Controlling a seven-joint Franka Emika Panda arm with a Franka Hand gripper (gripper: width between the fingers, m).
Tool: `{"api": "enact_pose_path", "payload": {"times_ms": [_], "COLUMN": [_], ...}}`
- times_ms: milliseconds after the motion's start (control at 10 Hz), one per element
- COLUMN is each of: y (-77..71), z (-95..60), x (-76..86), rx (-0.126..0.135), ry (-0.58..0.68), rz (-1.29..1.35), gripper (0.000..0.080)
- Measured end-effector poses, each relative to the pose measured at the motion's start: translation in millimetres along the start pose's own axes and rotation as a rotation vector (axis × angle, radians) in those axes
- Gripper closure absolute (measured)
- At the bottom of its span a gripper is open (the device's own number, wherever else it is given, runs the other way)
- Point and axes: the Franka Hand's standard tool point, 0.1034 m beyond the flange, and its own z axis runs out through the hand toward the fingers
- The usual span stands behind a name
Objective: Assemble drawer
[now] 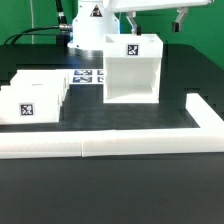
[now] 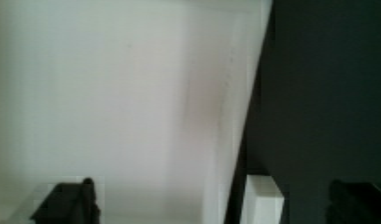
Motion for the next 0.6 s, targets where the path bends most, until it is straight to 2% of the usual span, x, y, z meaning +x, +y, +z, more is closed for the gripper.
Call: {"api": "enact_pose_path", "payload": {"times_ms": [100, 200, 400, 600], "y": [0.2, 2.8, -4.8, -6.9], "z": [0.0, -0.3, 12.8, 21.9], "x": [-0.2, -1.4, -21.3, -34.1], "rx": [0.005, 0.026, 0.020, 0.029], "ry": [0.000, 0.003, 0.024, 0.015], "rz": [0.011, 0.086, 0.168, 0.199], "gripper": [0.0150, 0.0150, 0.0150, 0.0150]}}
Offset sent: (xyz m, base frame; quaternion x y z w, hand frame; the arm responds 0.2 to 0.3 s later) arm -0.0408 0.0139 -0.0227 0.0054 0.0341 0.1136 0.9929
